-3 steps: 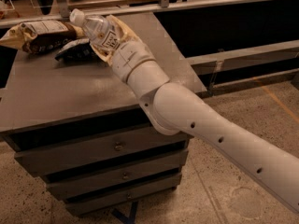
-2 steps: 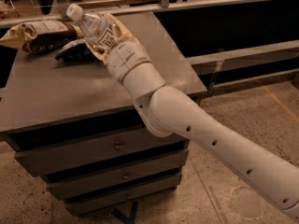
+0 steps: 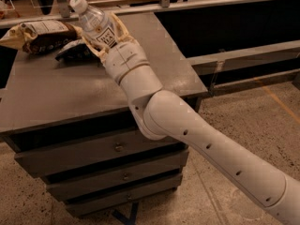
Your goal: Place blue plastic bottle upright
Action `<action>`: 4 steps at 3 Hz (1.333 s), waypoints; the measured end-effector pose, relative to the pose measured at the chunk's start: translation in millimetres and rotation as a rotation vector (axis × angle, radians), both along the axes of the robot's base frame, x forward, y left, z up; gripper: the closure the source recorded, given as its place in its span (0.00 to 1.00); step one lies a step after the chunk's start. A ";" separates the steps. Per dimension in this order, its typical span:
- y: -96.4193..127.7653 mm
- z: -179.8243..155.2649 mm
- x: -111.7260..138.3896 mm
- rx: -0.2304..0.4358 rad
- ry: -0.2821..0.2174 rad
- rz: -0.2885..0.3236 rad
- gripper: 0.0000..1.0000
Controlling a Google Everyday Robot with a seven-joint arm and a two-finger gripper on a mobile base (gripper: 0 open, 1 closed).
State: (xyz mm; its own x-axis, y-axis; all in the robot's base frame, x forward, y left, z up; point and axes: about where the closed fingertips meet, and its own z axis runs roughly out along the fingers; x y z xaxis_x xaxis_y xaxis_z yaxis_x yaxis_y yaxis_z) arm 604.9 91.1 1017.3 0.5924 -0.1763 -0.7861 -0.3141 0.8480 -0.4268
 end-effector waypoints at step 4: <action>16.4 -30.4 -21.3 0.258 0.174 -0.071 1.00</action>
Offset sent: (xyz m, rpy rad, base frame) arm -0.0217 0.0133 -0.0274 0.2364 0.1602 -0.0612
